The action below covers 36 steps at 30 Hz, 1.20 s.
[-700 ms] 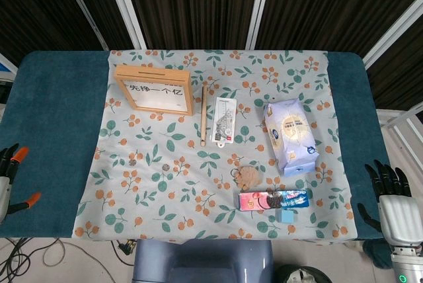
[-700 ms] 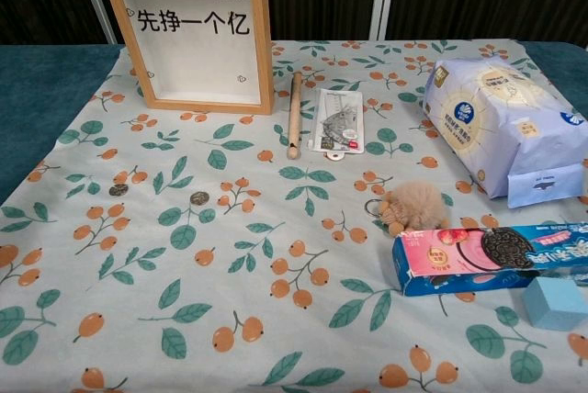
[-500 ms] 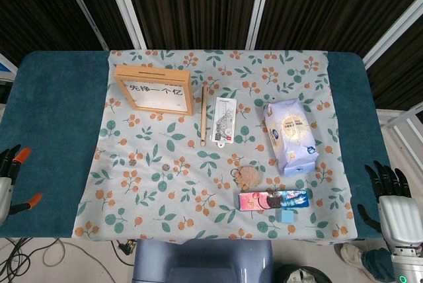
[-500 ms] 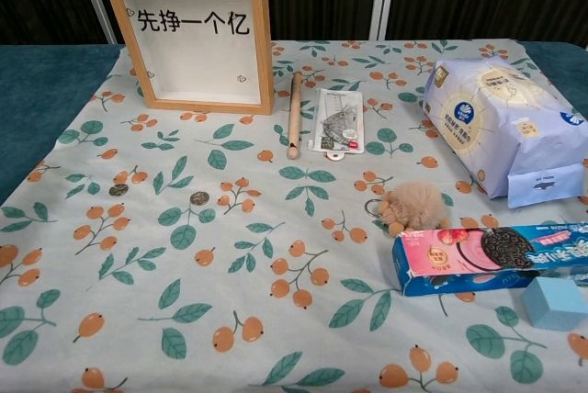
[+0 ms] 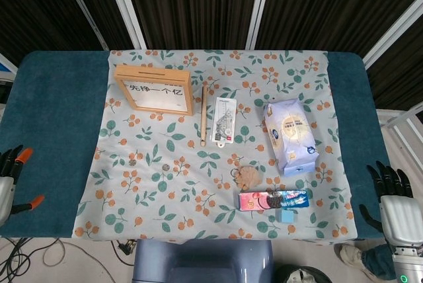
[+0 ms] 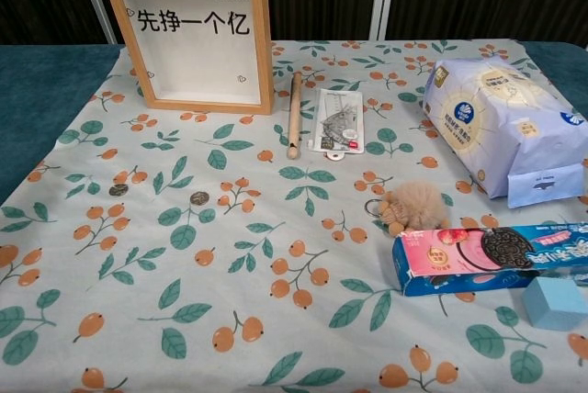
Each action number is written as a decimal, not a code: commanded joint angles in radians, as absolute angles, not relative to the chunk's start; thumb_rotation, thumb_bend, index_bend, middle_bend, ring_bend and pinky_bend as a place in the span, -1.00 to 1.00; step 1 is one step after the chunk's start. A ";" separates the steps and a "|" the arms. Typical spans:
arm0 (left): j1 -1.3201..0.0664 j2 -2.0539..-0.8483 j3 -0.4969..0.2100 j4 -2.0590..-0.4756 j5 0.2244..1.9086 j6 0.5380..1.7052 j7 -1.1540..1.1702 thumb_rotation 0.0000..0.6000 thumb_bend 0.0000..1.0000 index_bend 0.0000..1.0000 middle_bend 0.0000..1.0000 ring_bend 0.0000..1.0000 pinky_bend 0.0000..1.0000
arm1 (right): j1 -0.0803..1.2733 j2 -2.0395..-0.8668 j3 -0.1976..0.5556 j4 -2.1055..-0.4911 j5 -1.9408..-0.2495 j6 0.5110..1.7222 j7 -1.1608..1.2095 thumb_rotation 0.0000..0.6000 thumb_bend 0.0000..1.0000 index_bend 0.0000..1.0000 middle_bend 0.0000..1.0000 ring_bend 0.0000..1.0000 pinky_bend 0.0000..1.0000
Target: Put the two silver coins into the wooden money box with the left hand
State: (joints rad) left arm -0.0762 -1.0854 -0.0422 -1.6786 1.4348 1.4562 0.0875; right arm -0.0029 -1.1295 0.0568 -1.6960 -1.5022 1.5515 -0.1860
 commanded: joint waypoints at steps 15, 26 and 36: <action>-0.268 -1.071 -0.083 -1.687 1.534 1.264 0.193 1.00 -0.93 -0.80 -1.00 -1.00 -1.00 | -0.008 -1.134 0.063 -1.706 -1.495 1.563 -0.186 1.00 -0.26 -0.80 -0.91 -0.99 -1.00; -0.491 -1.163 -0.145 -1.642 1.304 0.880 0.181 1.00 -0.95 -0.78 -1.00 -1.00 -1.00 | -0.012 -1.132 0.068 -1.713 -1.477 1.564 -0.181 1.00 -0.26 -0.80 -0.91 -0.99 -1.00; -0.571 -1.295 -0.151 -1.546 1.198 0.825 0.302 1.00 -0.95 -0.76 -0.99 -1.00 -1.00 | -0.016 -1.133 0.065 -1.720 -1.471 1.563 -0.191 1.00 -0.26 -0.80 -0.91 -0.99 -1.00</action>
